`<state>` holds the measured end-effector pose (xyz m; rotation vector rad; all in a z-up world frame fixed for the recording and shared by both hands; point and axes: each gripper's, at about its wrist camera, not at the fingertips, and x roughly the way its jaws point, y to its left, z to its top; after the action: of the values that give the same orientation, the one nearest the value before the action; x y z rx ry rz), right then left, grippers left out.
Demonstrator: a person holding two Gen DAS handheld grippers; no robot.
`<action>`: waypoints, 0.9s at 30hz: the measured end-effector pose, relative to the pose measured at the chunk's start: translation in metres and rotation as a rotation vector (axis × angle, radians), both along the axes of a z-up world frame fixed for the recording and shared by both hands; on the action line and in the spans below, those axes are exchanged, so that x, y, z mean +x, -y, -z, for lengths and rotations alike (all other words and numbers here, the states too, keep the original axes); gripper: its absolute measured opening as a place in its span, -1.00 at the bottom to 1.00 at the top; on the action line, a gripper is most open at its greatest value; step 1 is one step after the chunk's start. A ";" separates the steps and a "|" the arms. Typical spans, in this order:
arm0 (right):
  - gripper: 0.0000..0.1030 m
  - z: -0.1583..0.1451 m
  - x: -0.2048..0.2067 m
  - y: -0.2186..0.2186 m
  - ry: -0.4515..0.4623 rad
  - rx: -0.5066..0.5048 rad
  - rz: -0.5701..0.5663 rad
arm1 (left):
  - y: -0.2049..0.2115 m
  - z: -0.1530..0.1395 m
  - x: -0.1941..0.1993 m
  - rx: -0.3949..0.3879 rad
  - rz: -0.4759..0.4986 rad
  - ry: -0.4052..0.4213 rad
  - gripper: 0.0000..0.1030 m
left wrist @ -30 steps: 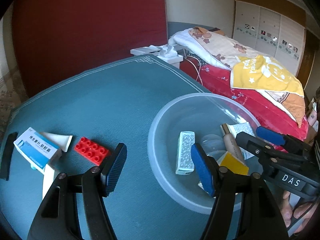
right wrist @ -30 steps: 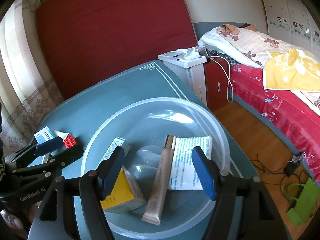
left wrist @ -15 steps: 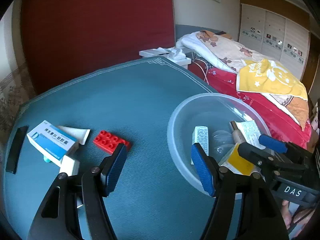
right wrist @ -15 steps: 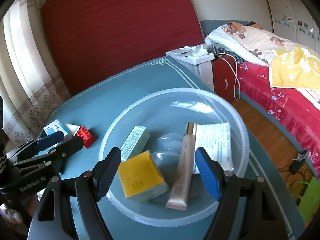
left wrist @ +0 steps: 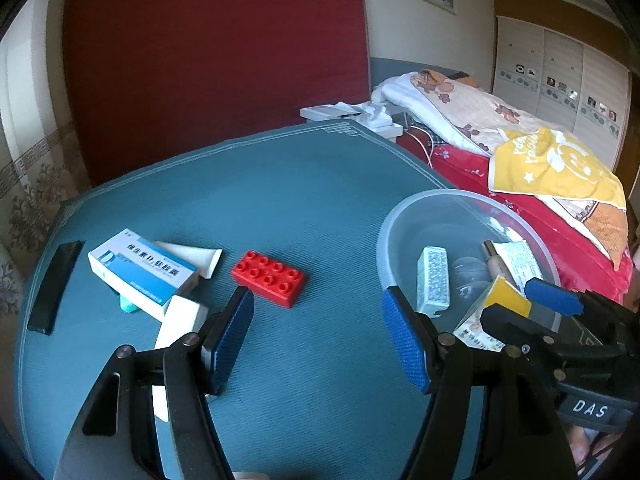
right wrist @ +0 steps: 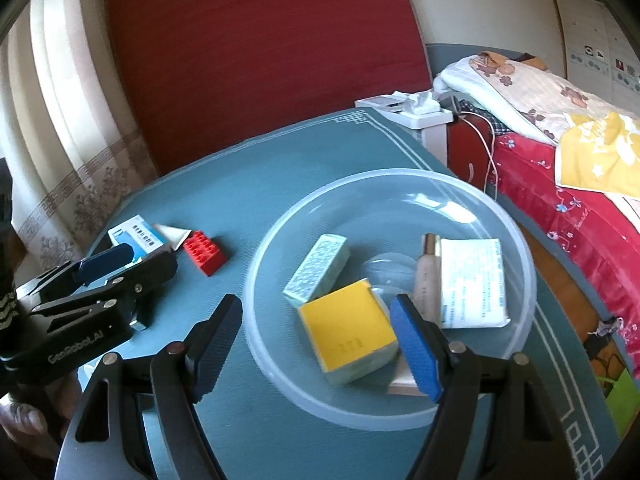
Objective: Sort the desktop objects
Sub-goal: 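Move both open tools back from the bowl toward the remaining table items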
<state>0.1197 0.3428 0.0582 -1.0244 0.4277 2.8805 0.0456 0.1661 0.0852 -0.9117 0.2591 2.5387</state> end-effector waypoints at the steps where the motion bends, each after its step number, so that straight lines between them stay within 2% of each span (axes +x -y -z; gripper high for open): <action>1: 0.55 0.000 0.000 0.004 0.003 0.003 -0.008 | 0.003 0.000 0.000 0.002 -0.003 0.001 0.36; 15: 0.56 0.001 -0.008 0.053 0.016 0.035 -0.105 | 0.042 0.006 -0.010 0.031 -0.070 0.012 0.36; 27: 0.57 0.006 -0.014 0.105 0.026 0.026 -0.262 | 0.071 0.014 -0.019 0.045 -0.124 0.027 0.37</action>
<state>0.1059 0.2379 0.0522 -1.1950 0.2713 3.0843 0.0263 0.0955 0.0715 -0.9723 0.1405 2.6312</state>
